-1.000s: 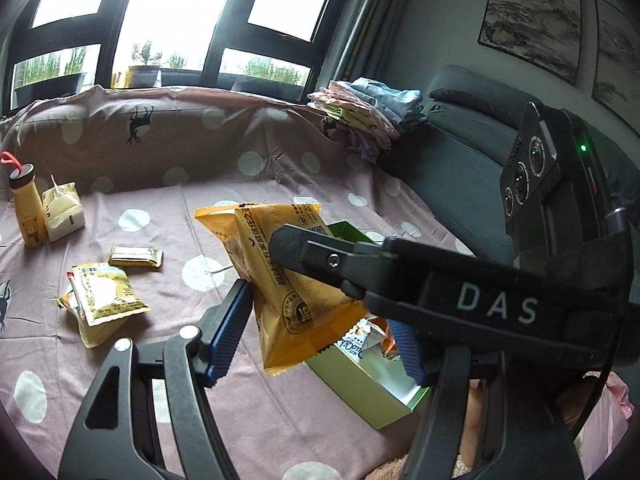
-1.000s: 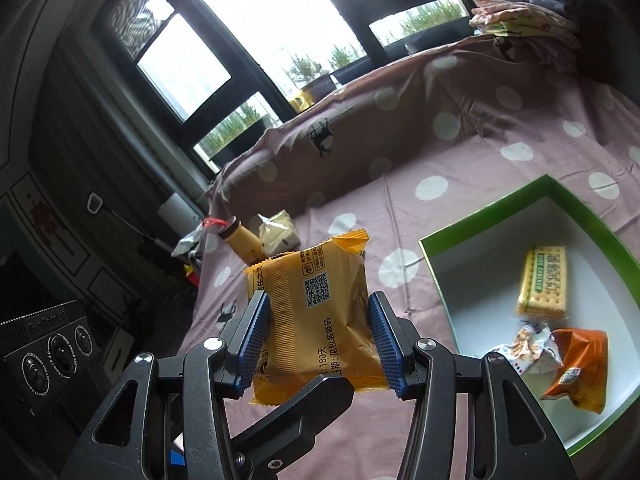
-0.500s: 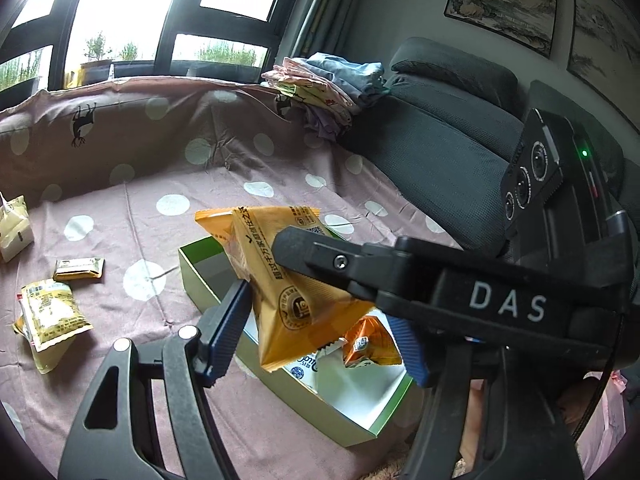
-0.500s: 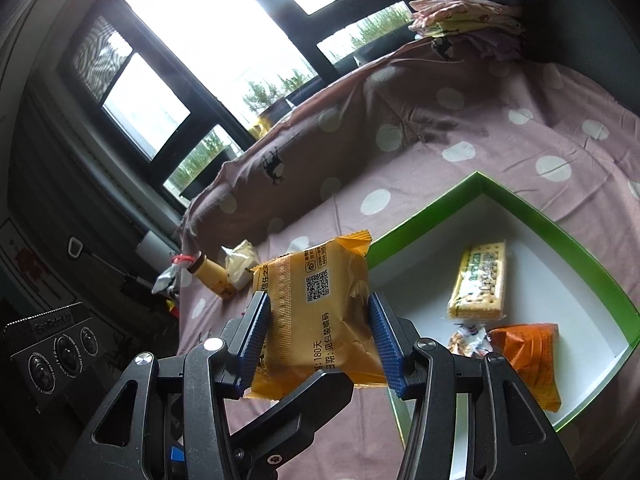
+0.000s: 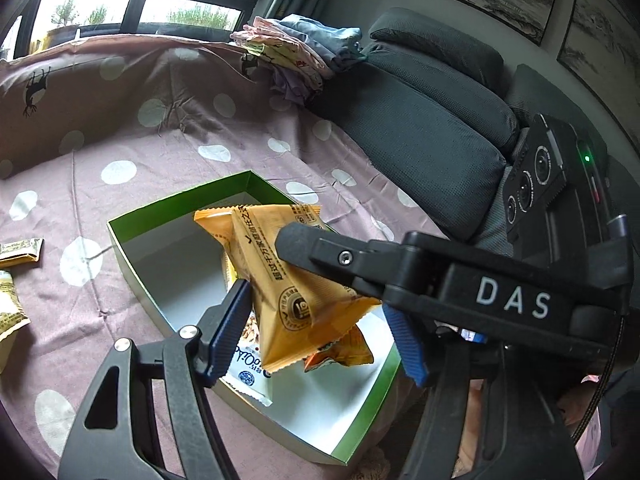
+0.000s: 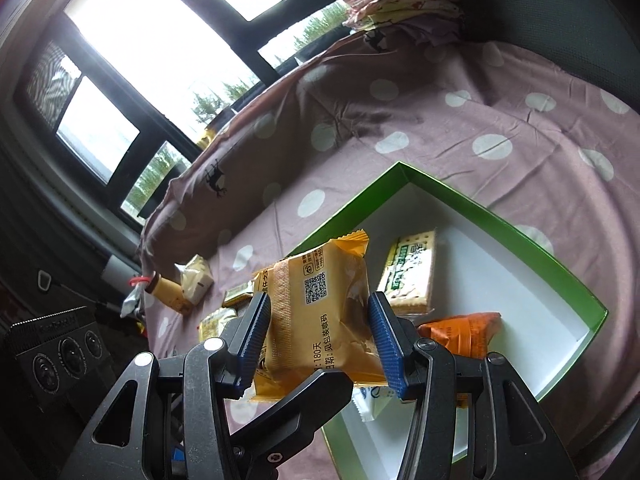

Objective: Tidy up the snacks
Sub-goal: 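Lift and carry the yellow biscuit packet with the right tool over the box, then open the right tool to drop the biscuit packet into the box, then move the right tool back toward the remaining snacks, then grasp the crumpled yellow snack bag with the right tool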

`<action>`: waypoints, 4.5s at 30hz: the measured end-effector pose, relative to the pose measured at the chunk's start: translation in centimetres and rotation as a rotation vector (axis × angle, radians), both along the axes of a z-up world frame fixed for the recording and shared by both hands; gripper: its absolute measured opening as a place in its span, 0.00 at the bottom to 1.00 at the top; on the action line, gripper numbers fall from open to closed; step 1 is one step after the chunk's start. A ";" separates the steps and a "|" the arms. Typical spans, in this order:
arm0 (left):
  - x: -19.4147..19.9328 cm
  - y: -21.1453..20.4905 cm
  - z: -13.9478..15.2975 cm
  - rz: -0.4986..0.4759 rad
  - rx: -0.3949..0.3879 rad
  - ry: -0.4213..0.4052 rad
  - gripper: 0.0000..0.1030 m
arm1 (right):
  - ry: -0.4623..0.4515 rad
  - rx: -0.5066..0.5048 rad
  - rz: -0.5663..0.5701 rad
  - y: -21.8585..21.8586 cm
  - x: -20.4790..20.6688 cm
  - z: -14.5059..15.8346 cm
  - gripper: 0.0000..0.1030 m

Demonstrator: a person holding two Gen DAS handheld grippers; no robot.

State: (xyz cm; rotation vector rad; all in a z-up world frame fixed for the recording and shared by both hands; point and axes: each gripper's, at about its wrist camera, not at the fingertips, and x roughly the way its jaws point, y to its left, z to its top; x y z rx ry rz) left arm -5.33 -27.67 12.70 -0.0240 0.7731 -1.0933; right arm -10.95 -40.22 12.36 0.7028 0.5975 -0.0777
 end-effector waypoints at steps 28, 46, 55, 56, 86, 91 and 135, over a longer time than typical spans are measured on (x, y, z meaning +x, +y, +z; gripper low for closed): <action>2.1 -3.0 -4.3 -0.068 0.022 0.224 0.64 | 0.160 0.007 -0.093 -2.6 0.7 -3.0 0.52; 2.3 0.2 -2.7 -0.019 -0.023 0.233 0.68 | 0.122 -0.043 -0.218 -2.9 -0.6 -1.6 0.58; 2.6 7.4 -1.4 0.149 -0.041 0.173 0.81 | 0.096 -0.065 -0.190 -1.5 0.0 -0.7 0.65; 2.6 8.4 -1.3 0.173 -0.039 0.166 0.84 | 0.093 -0.068 -0.187 -1.3 0.0 -0.6 0.65; 6.9 31.1 -5.2 0.845 -0.016 0.203 1.00 | 0.178 -0.287 0.034 10.9 7.6 -1.5 0.80; 7.0 33.6 -4.8 0.834 -0.074 0.254 1.00 | 0.176 -0.265 0.152 14.7 9.3 -2.6 0.80; 13.1 26.8 -7.6 0.633 0.120 0.257 0.38 | 0.310 -0.104 0.596 23.8 24.2 -10.0 0.21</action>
